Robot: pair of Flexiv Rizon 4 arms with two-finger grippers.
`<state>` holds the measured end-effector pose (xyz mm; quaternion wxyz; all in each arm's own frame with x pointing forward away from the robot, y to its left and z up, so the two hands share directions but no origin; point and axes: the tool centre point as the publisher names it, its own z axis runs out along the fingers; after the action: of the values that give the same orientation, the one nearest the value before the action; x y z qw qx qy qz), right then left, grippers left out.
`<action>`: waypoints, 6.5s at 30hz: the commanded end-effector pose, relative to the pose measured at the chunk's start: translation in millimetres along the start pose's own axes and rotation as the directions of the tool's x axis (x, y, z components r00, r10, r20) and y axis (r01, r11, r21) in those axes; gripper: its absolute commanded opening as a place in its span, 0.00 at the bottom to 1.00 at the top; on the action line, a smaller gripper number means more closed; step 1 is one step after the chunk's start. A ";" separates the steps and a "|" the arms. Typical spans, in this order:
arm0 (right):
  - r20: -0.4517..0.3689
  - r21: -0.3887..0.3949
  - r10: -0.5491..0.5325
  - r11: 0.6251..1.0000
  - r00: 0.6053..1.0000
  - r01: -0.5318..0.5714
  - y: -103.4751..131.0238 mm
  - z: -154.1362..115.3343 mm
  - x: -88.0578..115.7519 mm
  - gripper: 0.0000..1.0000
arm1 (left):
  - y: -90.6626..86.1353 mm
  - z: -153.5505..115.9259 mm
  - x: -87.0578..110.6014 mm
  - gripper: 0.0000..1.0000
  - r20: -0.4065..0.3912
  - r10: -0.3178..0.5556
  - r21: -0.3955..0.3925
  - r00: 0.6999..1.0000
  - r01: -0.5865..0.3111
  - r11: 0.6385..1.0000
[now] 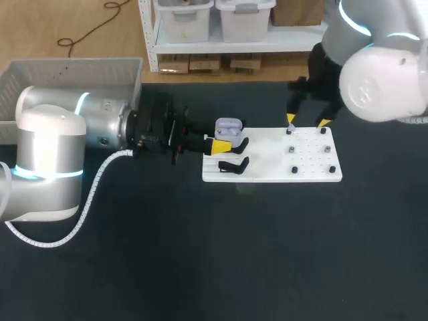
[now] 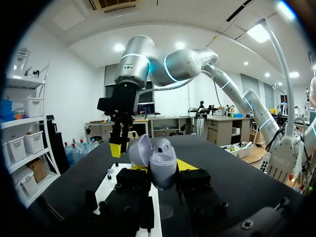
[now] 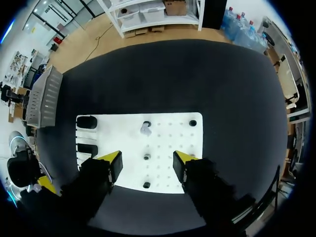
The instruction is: Pick up each earbud case from the left stands, insert the matching earbuds, close the lid, and place the case in the box.
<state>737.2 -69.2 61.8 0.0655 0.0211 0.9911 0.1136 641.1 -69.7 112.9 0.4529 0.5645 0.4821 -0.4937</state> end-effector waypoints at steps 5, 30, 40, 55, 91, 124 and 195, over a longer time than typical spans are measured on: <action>-0.071 -0.019 -0.036 0.999 0.997 0.035 5.6 21.7 -9.7 0.57 | -0.9 0.4 0.7 0.00 0.001 0.002 -0.004 1.000 -0.002 1.000; -0.043 -0.029 -0.033 0.999 0.999 0.031 6.5 39.8 -14.6 0.38 | -0.9 0.4 0.7 0.00 0.001 0.002 -0.004 1.000 -0.002 1.000; -0.031 -0.011 -0.032 0.999 0.999 0.032 2.3 43.7 -18.6 0.35 | -0.9 0.4 0.7 0.00 0.001 0.002 -0.004 1.000 -0.002 1.000; -0.044 0.001 -0.034 0.999 0.998 0.034 3.5 51.6 -18.3 0.33 | -0.9 0.4 0.7 0.00 0.001 0.002 -0.004 1.000 -0.002 1.000; -0.046 0.018 -0.015 1.000 0.999 0.015 2.9 46.0 -14.0 0.00 | -0.9 0.4 0.7 0.00 0.001 0.002 -0.004 1.000 -0.002 1.000; -0.068 -0.006 -0.319 0.948 0.945 0.319 60.1 -116.1 50.0 0.00 | -0.9 0.4 0.7 0.00 0.001 0.002 -0.004 1.000 -0.002 1.000; -0.225 -0.008 -0.639 0.756 0.735 0.655 182.7 -93.4 111.7 0.00 | -0.9 0.4 0.7 0.00 0.001 0.002 -0.004 1.000 -0.002 1.000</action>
<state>617.7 91.1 181.6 -0.0071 -0.3349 0.9406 0.0547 641.1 -69.7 113.0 0.4529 0.5646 0.4821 -0.4937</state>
